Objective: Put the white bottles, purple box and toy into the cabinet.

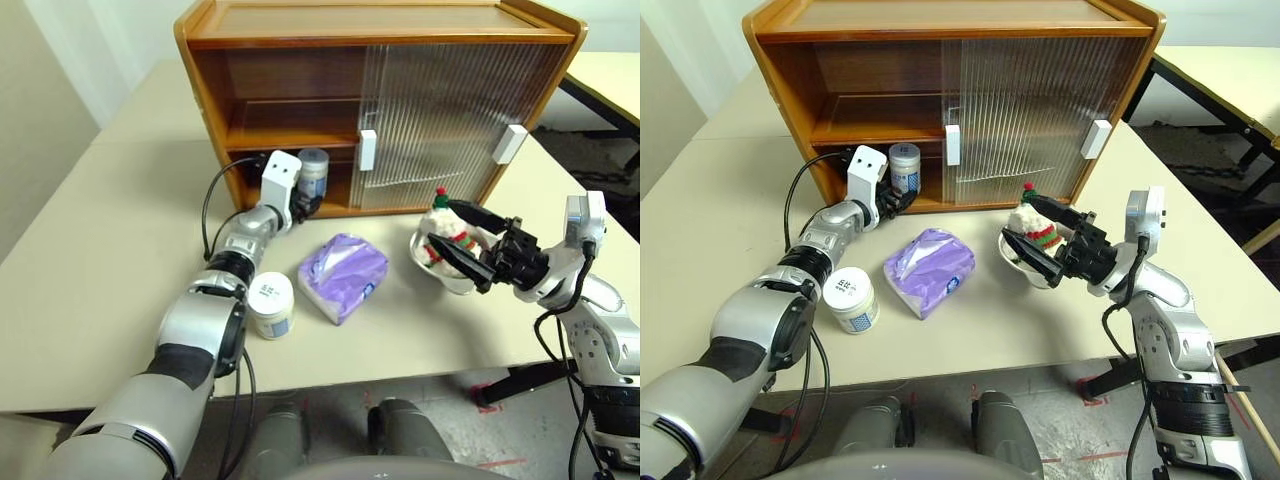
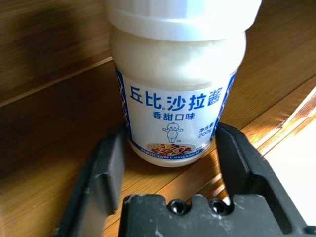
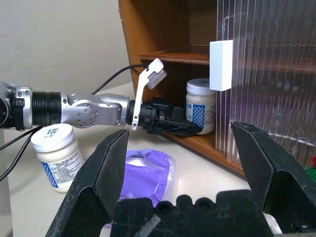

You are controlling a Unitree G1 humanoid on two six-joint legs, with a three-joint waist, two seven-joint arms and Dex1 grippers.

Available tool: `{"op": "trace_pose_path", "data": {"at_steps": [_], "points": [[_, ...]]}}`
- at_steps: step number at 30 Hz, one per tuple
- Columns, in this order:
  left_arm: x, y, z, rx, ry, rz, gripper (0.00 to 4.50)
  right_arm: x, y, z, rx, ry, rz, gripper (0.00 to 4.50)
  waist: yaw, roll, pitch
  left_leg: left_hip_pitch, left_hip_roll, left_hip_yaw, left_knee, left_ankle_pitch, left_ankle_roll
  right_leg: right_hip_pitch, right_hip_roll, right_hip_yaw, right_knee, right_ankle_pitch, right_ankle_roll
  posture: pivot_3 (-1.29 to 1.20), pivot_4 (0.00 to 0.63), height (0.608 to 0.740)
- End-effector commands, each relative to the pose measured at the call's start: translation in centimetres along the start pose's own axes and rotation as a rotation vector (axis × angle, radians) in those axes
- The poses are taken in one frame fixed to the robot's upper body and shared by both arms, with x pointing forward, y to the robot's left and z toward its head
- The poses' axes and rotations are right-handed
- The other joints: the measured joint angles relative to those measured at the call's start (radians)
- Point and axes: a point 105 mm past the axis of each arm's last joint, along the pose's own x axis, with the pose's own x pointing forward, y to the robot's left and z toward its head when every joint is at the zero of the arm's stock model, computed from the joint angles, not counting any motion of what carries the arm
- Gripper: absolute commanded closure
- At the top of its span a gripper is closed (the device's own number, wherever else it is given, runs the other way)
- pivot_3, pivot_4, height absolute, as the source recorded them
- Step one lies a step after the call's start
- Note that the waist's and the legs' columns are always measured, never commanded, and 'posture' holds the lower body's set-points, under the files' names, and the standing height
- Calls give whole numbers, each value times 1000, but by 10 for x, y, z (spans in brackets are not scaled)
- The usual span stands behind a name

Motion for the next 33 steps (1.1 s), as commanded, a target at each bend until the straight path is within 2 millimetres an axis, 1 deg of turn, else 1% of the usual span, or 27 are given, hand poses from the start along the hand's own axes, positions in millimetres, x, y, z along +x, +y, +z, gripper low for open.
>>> {"op": "trace_pose_path", "data": {"at_steps": [1,8,15,17,19,22,27,31,32,33], "points": [[0,1,9,7,-21,-11,38,-1,-1,2,-3,-5,-7,0,1,0,0,0,0,0,0,0,0,0,0,0,0,0,0,-25,0,740],[-6,5,6,-8,-41,-34,38,1,-1,-1,2,-7,0,0,0,0,0,0,0,0,0,0,0,0,0,0,0,0,0,-11,0,740],[-25,8,1,-2,-66,-55,38,5,0,-3,10,-13,19,0,2,0,0,1,1,0,0,0,0,0,0,1,2,0,-1,19,0,740],[-31,6,-3,1,-68,-59,38,8,0,-5,13,-10,30,0,4,0,0,1,1,0,0,0,0,0,-1,1,2,0,-1,28,0,740],[-39,9,-8,-9,-75,-41,38,10,1,-7,17,-11,41,0,4,0,0,2,1,0,0,0,-1,0,-1,1,2,1,-1,34,0,740],[-47,19,-7,-40,-94,14,650,13,-1,-7,17,-18,49,0,6,0,0,2,1,0,0,-2,-3,0,-1,1,3,1,-1,49,0,740],[-44,26,-4,-23,-85,67,2696,16,-3,-7,14,-18,64,0,15,0,-1,3,1,0,0,-2,-3,1,-1,1,4,1,-2,54,0,740],[-38,26,1,-20,-87,85,4297,15,-3,-6,9,-19,67,0,30,-1,-1,3,1,0,0,-2,-3,1,-1,0,4,1,-2,49,0,740],[-36,26,2,-20,-87,86,4461,15,-3,-6,9,-20,66,0,31,0,-1,3,1,0,0,-2,-3,1,-1,0,4,1,-2,34,0,740],[-34,25,3,-18,-87,87,4461,15,-3,-6,9,-20,67,0,31,-1,-1,3,0,0,0,-2,-3,1,-1,0,4,1,-2,34,0,740]]}}
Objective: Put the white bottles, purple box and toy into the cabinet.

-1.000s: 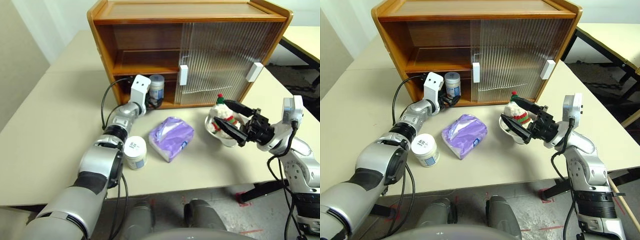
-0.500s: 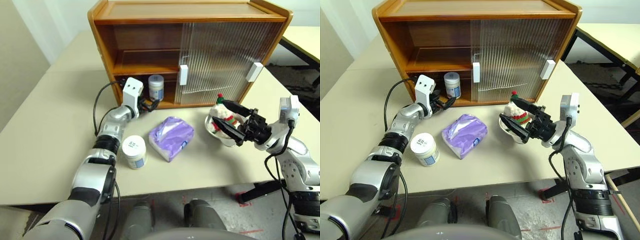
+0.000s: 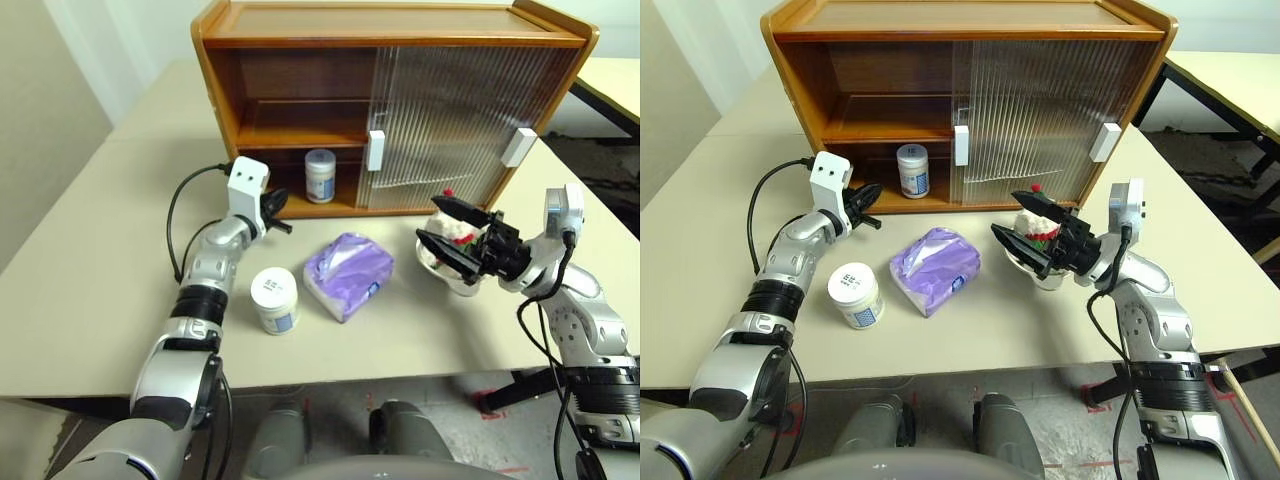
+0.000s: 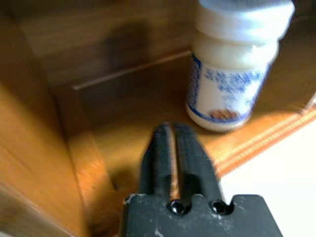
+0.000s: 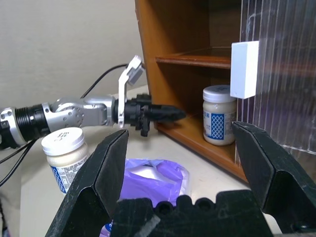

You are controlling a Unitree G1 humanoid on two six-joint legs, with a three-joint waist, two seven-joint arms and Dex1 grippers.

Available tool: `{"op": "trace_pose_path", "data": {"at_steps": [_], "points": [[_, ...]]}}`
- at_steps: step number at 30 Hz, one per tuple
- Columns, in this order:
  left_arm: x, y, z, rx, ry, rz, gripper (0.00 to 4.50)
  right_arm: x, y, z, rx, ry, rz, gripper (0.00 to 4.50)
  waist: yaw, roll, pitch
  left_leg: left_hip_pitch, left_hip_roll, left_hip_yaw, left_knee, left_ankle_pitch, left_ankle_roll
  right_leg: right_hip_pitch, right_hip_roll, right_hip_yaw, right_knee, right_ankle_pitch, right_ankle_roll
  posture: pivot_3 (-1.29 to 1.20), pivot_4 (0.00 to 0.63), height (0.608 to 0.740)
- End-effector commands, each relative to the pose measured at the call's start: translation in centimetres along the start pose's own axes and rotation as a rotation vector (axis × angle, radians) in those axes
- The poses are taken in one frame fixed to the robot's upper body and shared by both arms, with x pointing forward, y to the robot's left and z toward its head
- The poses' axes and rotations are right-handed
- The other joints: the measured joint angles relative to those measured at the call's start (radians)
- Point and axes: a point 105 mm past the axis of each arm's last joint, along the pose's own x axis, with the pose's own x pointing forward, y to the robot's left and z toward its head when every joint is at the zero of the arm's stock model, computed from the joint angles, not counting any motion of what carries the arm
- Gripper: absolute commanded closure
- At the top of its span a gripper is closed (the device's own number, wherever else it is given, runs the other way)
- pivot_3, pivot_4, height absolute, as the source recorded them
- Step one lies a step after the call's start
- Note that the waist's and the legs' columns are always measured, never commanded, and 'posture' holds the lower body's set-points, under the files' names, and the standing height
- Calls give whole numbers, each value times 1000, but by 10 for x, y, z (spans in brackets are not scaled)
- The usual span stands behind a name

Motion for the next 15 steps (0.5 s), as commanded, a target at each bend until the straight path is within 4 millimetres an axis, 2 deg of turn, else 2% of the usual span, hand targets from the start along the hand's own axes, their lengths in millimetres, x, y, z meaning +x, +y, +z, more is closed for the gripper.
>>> {"op": "trace_pose_path", "data": {"at_steps": [1,15], "points": [[8,-6,0,11,11,-3,4461,-1,1,1,-18,-1,5,0,0,0,0,0,0,0,0,0,0,0,0,0,0,0,0,28,0,740],[25,-27,10,41,-32,-19,4461,-1,7,-3,-22,12,11,0,10,-1,0,-1,-1,0,2,1,1,1,-1,-1,-1,2,1,5,0,740]]}}
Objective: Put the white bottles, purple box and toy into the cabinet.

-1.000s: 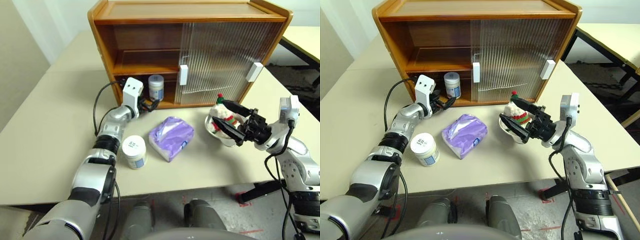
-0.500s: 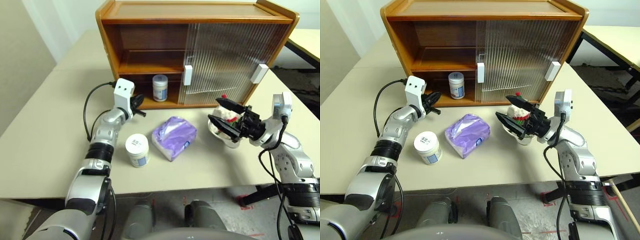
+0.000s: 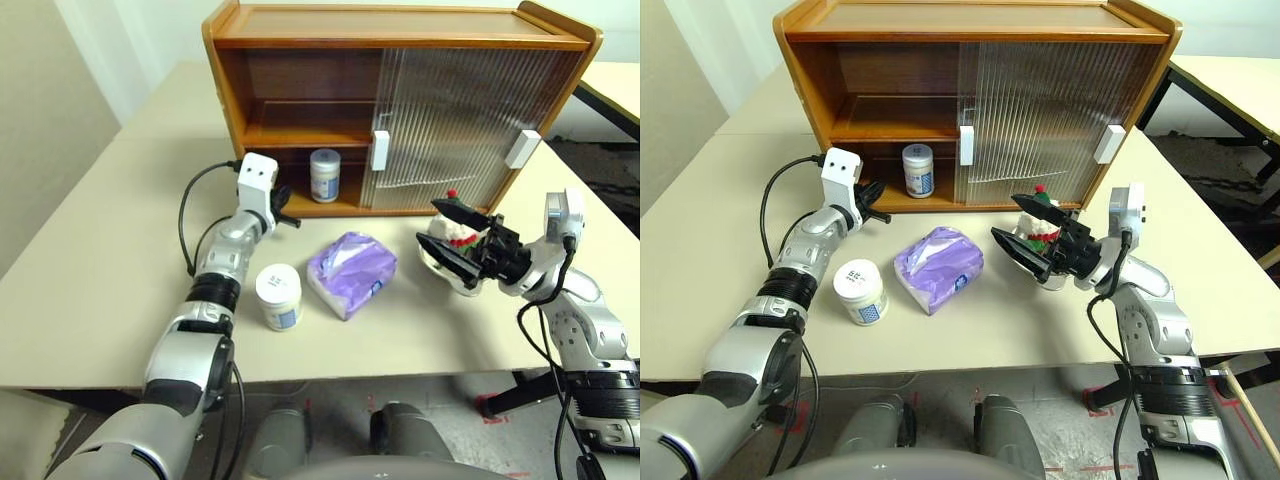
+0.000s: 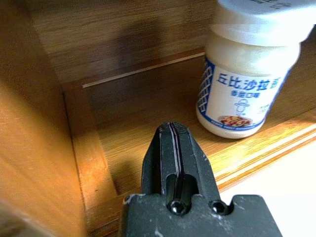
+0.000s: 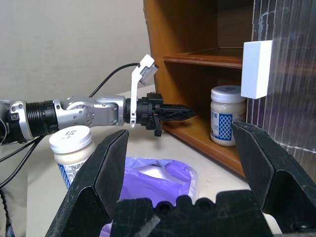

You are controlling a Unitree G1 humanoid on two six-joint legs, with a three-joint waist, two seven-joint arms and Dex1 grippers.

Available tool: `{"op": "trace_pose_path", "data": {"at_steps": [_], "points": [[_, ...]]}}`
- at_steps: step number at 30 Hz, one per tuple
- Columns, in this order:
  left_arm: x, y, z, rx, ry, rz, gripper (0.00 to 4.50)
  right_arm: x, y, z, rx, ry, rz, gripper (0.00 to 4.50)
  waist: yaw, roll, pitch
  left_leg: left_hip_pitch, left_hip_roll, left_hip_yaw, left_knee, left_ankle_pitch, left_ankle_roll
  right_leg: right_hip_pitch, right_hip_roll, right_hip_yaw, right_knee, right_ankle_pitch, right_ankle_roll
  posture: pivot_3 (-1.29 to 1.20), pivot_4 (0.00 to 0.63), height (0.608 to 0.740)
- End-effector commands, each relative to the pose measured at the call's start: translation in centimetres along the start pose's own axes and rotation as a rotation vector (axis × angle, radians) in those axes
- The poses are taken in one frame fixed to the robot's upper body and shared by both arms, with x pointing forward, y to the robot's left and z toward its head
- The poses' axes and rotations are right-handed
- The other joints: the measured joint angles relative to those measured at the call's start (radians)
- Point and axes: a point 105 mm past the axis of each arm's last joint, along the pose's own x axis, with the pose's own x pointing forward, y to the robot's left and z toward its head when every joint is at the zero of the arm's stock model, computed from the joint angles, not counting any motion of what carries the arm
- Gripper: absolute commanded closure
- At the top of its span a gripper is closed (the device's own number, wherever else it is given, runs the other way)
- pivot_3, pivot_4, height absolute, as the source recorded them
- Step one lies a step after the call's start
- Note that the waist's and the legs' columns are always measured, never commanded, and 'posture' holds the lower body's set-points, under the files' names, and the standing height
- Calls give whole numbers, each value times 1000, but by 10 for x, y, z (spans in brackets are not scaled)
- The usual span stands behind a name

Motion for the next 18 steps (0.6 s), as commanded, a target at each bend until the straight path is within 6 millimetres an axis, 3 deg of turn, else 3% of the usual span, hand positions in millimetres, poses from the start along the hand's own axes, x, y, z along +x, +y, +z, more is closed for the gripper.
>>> {"op": "trace_pose_path", "data": {"at_steps": [1,8,18], "points": [[8,-15,15,45,-47,-40,4461,1,5,-1,-17,10,14,0,2,0,0,0,0,0,0,0,0,0,0,0,0,0,0,6,0,740],[9,-23,17,45,-62,-57,4461,3,5,0,-17,0,10,0,-7,0,0,0,0,0,1,1,1,0,0,0,-1,1,1,8,0,740],[9,-16,21,40,-69,-26,4461,2,3,0,-18,-4,1,0,-23,0,0,-1,1,0,1,2,2,-1,1,1,-1,2,0,7,0,740]]}}
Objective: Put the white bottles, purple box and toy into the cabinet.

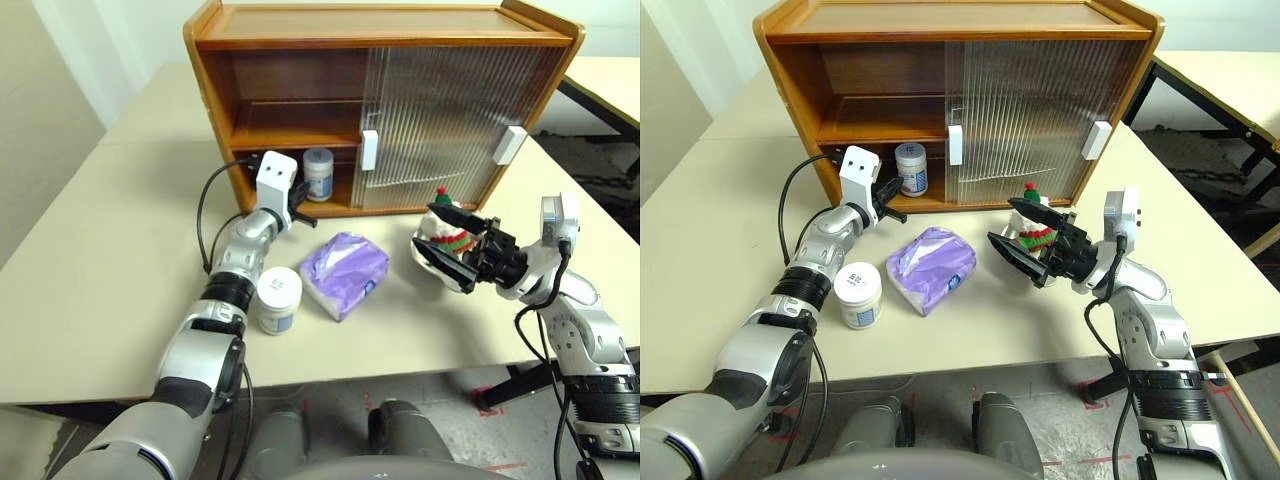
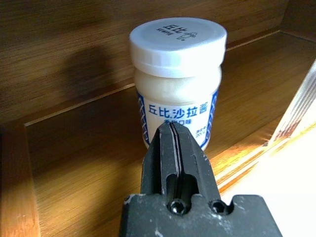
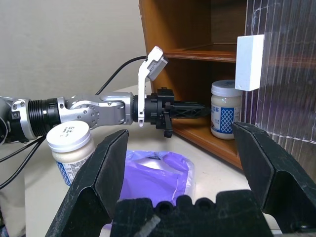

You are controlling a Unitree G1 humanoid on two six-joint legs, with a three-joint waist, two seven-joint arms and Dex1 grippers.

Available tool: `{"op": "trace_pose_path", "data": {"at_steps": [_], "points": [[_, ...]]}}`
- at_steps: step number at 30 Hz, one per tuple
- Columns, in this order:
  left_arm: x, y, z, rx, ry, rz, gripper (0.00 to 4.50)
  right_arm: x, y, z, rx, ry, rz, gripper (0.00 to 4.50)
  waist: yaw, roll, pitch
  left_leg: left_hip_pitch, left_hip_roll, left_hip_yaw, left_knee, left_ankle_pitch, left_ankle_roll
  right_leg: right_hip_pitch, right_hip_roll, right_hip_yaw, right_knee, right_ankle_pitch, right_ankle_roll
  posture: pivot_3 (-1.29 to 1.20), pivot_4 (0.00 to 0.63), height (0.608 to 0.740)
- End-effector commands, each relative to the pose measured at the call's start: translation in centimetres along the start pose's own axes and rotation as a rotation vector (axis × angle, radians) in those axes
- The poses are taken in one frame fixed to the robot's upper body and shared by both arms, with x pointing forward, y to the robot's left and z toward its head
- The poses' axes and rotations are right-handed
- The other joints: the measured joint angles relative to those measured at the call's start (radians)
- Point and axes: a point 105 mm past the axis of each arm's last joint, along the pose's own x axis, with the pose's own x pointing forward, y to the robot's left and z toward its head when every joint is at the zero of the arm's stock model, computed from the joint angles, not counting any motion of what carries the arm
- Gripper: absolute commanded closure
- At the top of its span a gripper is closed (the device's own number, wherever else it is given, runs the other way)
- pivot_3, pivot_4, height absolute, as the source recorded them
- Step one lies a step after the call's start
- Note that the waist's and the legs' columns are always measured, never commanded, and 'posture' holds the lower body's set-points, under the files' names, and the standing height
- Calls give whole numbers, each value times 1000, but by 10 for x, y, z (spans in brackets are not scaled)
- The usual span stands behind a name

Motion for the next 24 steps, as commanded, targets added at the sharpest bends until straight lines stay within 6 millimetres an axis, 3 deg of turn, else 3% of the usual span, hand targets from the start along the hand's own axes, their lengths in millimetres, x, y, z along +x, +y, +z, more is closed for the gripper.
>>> {"op": "trace_pose_path", "data": {"at_steps": [1,15,24], "points": [[2,4,8,12,-17,16,4461,0,-1,3,-19,-10,-7,0,0,0,0,0,0,0,0,0,0,0,0,0,0,0,0,2,0,740],[12,11,10,-8,16,54,4461,-5,0,4,-24,-1,-24,0,-13,0,0,0,0,0,0,-1,-2,0,0,0,-1,0,0,-19,0,740],[18,1,9,-34,41,4,4461,-7,-1,5,-33,2,-35,0,-16,0,0,0,0,0,0,-1,-2,0,0,0,-1,0,1,-35,0,740]]}}
